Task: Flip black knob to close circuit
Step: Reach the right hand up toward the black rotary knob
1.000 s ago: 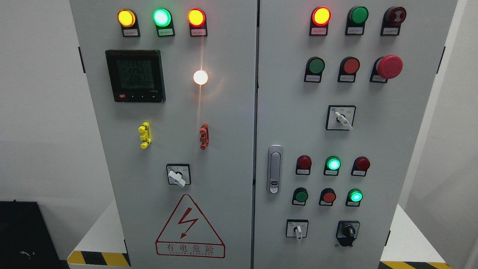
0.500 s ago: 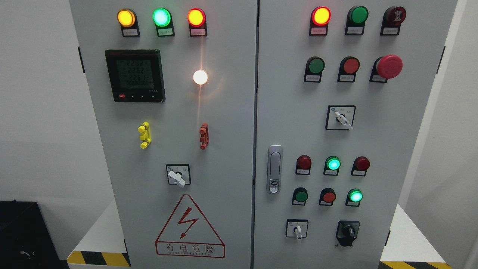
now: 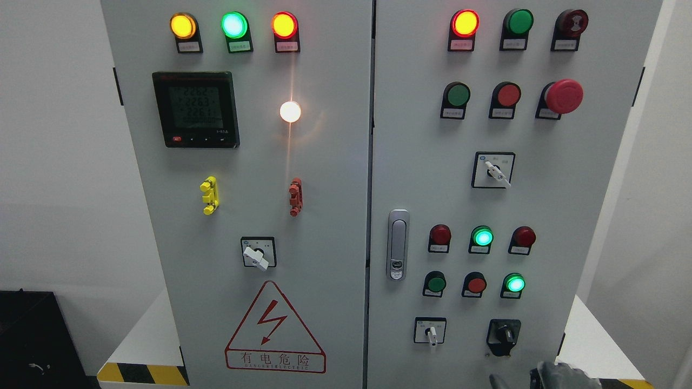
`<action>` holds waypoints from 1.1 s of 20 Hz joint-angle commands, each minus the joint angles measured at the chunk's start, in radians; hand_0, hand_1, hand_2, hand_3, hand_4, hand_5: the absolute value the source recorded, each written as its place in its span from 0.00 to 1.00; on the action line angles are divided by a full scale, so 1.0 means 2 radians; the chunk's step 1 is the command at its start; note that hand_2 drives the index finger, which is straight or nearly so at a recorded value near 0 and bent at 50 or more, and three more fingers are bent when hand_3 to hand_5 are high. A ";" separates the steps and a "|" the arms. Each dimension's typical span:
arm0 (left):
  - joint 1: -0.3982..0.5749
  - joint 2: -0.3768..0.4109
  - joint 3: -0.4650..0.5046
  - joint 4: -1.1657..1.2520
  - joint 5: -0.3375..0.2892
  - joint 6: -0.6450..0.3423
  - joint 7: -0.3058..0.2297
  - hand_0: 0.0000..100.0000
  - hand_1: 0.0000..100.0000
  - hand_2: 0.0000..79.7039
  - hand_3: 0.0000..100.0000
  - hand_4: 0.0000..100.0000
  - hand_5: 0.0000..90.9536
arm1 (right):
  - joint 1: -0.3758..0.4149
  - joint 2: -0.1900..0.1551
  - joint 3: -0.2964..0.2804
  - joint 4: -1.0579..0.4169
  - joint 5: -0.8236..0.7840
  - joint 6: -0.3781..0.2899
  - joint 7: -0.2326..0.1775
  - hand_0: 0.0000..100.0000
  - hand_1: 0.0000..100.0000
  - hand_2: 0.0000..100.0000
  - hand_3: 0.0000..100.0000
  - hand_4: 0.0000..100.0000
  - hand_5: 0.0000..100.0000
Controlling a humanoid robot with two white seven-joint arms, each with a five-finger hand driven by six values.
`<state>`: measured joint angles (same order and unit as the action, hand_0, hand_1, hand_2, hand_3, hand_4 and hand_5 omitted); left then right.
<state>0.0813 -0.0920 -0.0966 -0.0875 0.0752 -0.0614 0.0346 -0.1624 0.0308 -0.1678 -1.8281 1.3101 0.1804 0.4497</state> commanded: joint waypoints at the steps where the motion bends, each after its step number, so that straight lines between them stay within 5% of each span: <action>1: 0.000 0.000 0.000 0.000 0.000 0.000 0.000 0.12 0.56 0.00 0.00 0.00 0.00 | -0.021 0.003 0.003 0.006 0.019 -0.002 0.004 0.00 0.00 0.89 1.00 0.93 0.94; 22: 0.000 0.000 0.000 0.000 0.000 0.000 0.000 0.12 0.56 0.00 0.00 0.00 0.00 | -0.058 0.001 0.003 0.065 0.048 0.003 -0.001 0.00 0.00 0.89 1.00 0.92 0.94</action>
<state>0.0813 -0.0921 -0.0966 -0.0875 0.0752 -0.0614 0.0346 -0.2712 0.0098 -0.1631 -1.7426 1.3912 0.1873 0.4519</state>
